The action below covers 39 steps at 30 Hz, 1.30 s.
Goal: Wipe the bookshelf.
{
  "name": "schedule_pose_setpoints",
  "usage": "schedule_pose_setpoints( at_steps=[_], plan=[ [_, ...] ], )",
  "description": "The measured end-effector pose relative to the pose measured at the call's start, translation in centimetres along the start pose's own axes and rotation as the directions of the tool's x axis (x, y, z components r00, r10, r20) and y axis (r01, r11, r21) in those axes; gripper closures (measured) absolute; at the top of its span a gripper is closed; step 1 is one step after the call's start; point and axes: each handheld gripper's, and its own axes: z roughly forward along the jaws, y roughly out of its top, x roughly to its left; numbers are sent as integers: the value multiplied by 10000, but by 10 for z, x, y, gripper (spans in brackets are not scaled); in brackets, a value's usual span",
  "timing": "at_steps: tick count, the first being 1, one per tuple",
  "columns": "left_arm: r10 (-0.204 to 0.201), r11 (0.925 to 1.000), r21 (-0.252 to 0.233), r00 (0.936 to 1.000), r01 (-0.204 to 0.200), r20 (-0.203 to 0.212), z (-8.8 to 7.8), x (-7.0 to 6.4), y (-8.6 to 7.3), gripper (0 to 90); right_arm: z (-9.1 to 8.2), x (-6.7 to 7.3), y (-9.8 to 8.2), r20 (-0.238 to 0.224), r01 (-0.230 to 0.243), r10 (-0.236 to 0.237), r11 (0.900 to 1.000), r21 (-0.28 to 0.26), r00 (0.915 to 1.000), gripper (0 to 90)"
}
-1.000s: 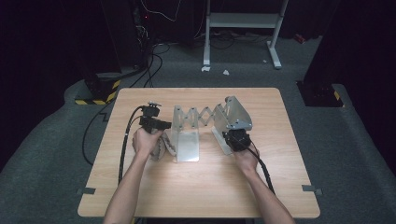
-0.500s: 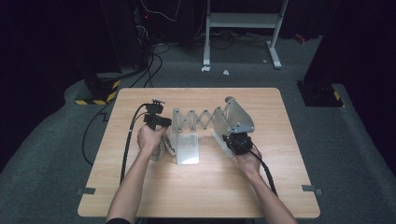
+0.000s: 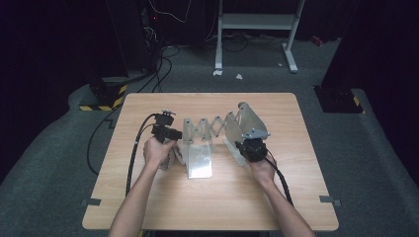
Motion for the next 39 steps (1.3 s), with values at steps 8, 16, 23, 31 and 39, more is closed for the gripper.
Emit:
schedule_pose_setpoints(
  at_steps=[8,16,23,31,39],
  plan=[
    [-863,9955,-352,9955,877,395,3,13,4,451,-2,1,-2,-182,170,-169,9999,32,9997,899],
    [-891,9957,-180,9933,906,743,4,13,4,467,-3,2,-2,-393,172,-169,9998,54,9991,898],
    [-452,9989,-53,9958,458,795,0,4,-2,451,1,0,1,-399,-58,60,10000,39,9992,895],
    [-297,9995,-81,9942,307,1034,-5,-2,-14,451,6,5,10,-498,107,-94,9996,255,9987,894],
    [-163,9998,-69,9929,173,1179,-11,-13,-29,452,13,13,14,-966,144,-128,9998,150,9952,854]
  ],
)
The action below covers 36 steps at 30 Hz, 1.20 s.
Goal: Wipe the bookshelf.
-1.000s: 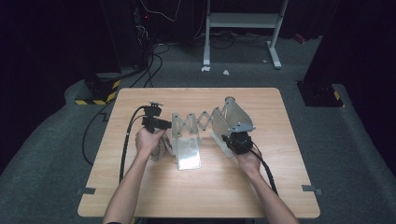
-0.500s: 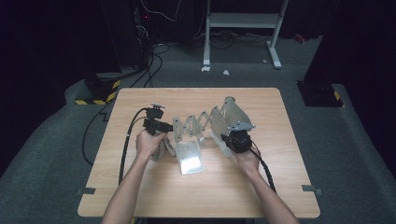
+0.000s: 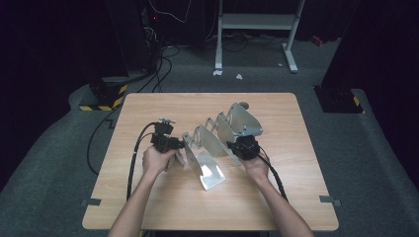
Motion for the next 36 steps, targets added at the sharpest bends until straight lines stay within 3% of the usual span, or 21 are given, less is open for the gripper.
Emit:
schedule_pose_setpoints(
  at_steps=[5,9,13,17,23,29,36],
  plan=[
    [-179,9998,-81,9996,181,197,-2,1,-3,444,0,2,-1,-211,-125,124,9999,-40,9997,699],
    [-94,9998,-175,9997,98,211,-4,1,-3,451,-11,-2,-9,-157,-257,256,9996,-113,9995,659],
    [-75,9993,-359,9997,83,216,-5,-1,-4,468,-18,-8,-26,130,-432,431,9990,93,9990,729],
    [51,9987,-513,9996,-37,277,-6,-2,-5,494,-24,-15,-43,716,-586,551,9971,480,9959,831],
    [189,9987,-487,9994,-174,299,-7,-5,-7,504,-25,-17,-57,1594,-607,431,9924,1074,9863,864],
    [366,9985,-422,9987,-350,366,-8,-8,-9,507,-26,-22,-67,1777,-930,701,9879,1240,9816,898],
    [533,9978,-410,9983,-523,246,-7,-11,-11,509,-19,-26,-61,1739,-1097,881,9869,1187,9808,899]
  ],
)
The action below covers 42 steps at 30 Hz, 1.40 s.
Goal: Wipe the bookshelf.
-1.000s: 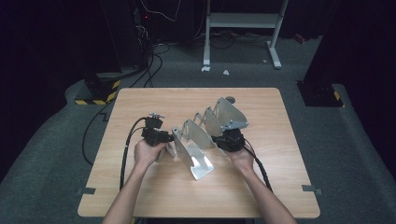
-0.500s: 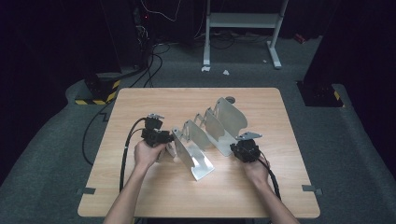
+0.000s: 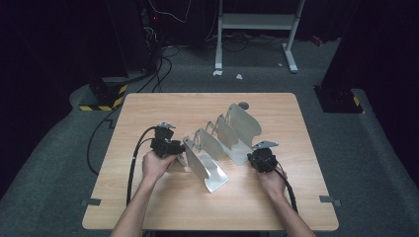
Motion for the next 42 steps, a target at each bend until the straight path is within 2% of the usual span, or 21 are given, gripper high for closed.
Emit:
schedule_pose_setpoints(
  at_steps=[5,8,10,14,17,26,28,33,42],
  plan=[
    [40,10000,-41,10000,-40,40,-1,-4,-2,521,6,-3,6,-108,-121,121,9999,-4,9999,899],
    [126,9999,-6,9999,-126,65,-1,-8,-5,521,10,-4,8,-98,-265,263,9995,-185,9996,900],
    [214,9998,-2,9997,-214,67,-1,-10,-6,521,12,-3,11,-61,-286,285,9995,-119,9996,900],
    [163,9999,-38,9998,-162,150,-1,-13,-10,519,17,-2,18,-26,-158,158,9999,-11,9999,900],
    [129,9999,-106,9998,-127,146,-2,-14,-13,519,20,-1,21,-68,-250,250,9997,1,9997,900],
    [137,9999,-17,9999,-137,-102,0,-20,-15,530,31,2,37,-45,79,-78,9996,260,10000,900],
    [77,10000,-24,9999,-77,-96,2,-21,-16,534,35,3,39,-26,88,-88,9998,185,10000,900],
    [52,10000,33,10000,-52,9,6,-25,-17,540,40,3,48,-17,237,-236,9990,387,9997,900],
    [117,9999,97,9998,-119,141,10,-34,-19,545,42,-1,48,-196,-72,77,9997,240,9998,900]
  ],
)
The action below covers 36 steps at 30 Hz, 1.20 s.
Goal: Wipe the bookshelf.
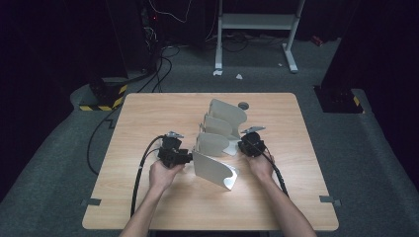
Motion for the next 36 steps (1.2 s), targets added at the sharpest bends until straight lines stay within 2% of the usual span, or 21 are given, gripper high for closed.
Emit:
schedule_pose_setpoints(
  at_steps=[2,5,9,12,15,18,22,25,28,32,35,36],
  plan=[
    [94,9998,154,9999,-95,58,4,-2,-1,545,0,0,0,-12,26,-26,10000,-12,10000,898],
    [62,9998,178,9996,-66,259,7,-4,-3,527,-1,4,-1,130,413,-413,9991,46,9991,863],
    [55,10000,66,9996,-57,263,5,-2,-3,490,-7,5,-8,-35,378,-378,9993,24,9993,838],
    [38,10000,-65,9996,-36,295,2,-1,-2,478,-13,4,-14,-105,302,-302,9995,-42,9995,858],
    [59,10000,0,9996,-59,279,5,-2,-2,484,-14,4,-16,-109,363,-363,9993,5,9993,880],
    [22,10000,69,9997,-24,250,6,-3,-3,487,-11,5,-12,-137,390,-389,9992,55,9991,899],
    [76,10000,35,9997,-77,231,5,-4,-2,497,-6,3,-7,-239,194,-194,9998,29,9995,900],
    [128,9999,56,9998,-129,178,6,-6,-3,503,-2,4,-1,-192,336,-334,9994,95,9993,900],
    [173,9998,51,9998,-174,93,6,-8,-3,514,2,5,3,-291,282,-279,9996,89,9992,900],
    [124,9999,36,9998,-125,153,5,-8,-5,519,7,12,11,-244,657,-652,9976,201,9976,900],
    [50,10000,35,9998,-50,211,6,-10,-7,519,10,13,13,-334,534,-530,9985,137,9980,900],
    [134,9998,114,9998,-136,179,7,-11,-8,519,11,13,14,-321,593,-588,9981,154,9978,900]
  ],
)
